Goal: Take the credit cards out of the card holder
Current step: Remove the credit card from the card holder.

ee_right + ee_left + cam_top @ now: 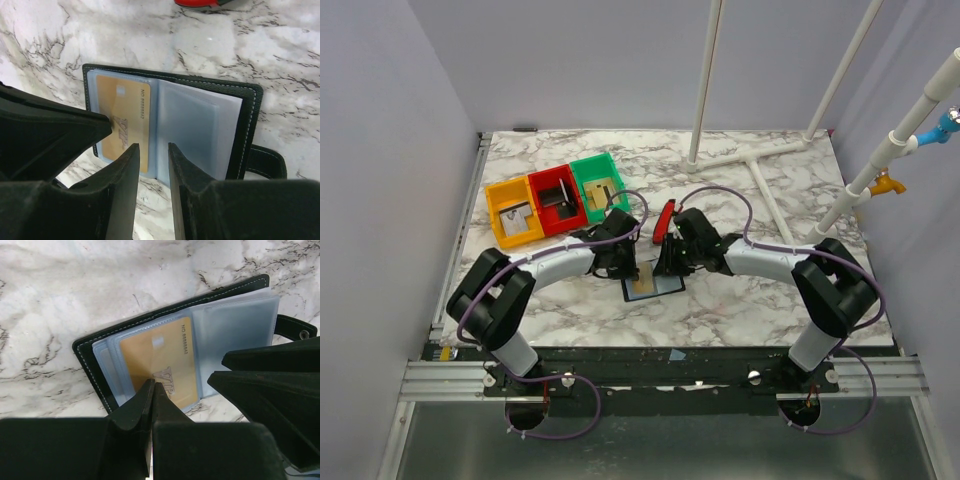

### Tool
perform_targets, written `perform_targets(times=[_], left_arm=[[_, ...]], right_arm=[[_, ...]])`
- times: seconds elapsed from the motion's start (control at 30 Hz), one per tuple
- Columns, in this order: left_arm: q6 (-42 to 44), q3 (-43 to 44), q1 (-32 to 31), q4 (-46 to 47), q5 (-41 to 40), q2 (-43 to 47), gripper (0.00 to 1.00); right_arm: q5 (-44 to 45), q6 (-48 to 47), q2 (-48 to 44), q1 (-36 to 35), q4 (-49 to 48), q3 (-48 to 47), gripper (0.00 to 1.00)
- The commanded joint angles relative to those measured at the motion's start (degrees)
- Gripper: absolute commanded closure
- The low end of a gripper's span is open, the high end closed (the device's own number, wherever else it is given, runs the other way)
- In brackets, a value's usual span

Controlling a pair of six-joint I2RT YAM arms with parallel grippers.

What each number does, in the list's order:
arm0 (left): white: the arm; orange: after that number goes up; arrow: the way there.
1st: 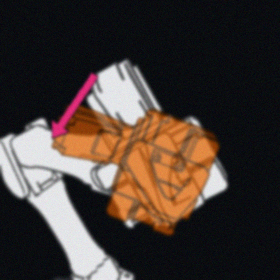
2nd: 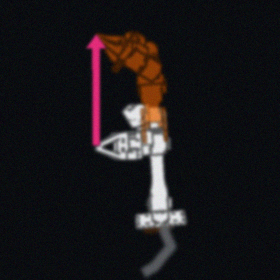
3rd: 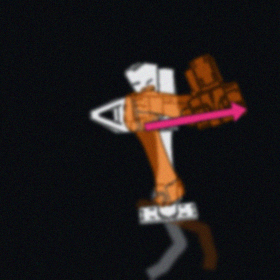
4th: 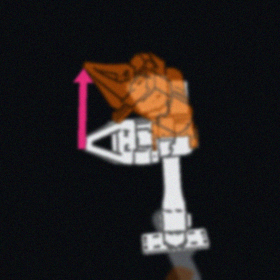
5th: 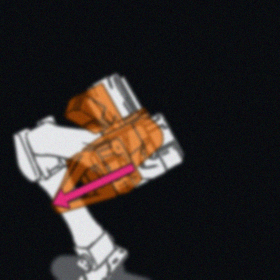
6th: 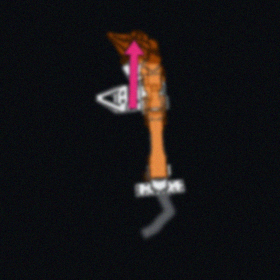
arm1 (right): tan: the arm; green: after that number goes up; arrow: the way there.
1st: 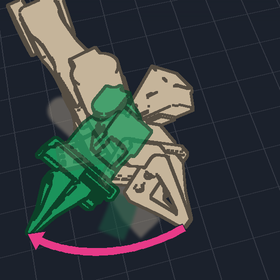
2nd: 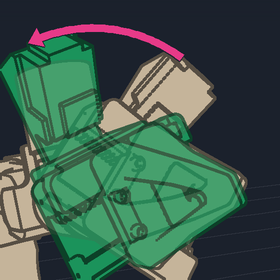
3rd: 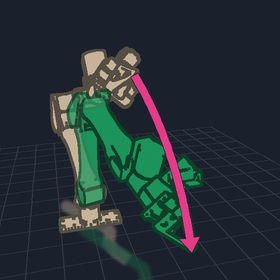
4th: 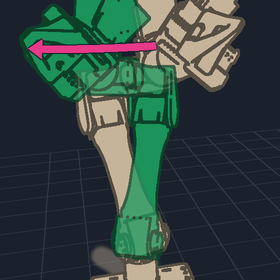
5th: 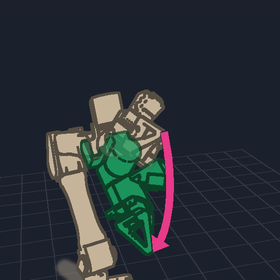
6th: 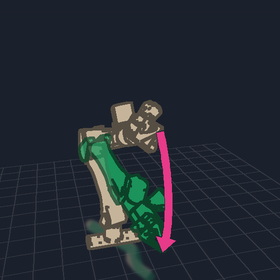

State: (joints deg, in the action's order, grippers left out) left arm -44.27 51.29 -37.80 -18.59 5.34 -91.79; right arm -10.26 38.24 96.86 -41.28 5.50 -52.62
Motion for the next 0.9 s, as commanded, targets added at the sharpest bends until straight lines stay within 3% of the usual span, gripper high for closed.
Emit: perform_targets(times=[0.0, 0.43, 0.87], left_arm=[[-0.25, 1.08, -0.78, -0.14, 1.16, -2.12, 1.00], [0.47, 1.06, -0.65, -5.14, -4.85, 2.81, 1.00], [0.77, -0.23, -0.52, -5.35, -4.85, 3.76, 1.00]], right_arm=[[-3.91, 1.18, 1.00, 1.51, -2.78, 1.99, 0.68], [-6.57, 1.67, 1.40, 2.61, -4.27, 2.79, 0.68], [-7.71, 2.03, 2.33, 2.64, -5.05, 2.73, 0.68]])
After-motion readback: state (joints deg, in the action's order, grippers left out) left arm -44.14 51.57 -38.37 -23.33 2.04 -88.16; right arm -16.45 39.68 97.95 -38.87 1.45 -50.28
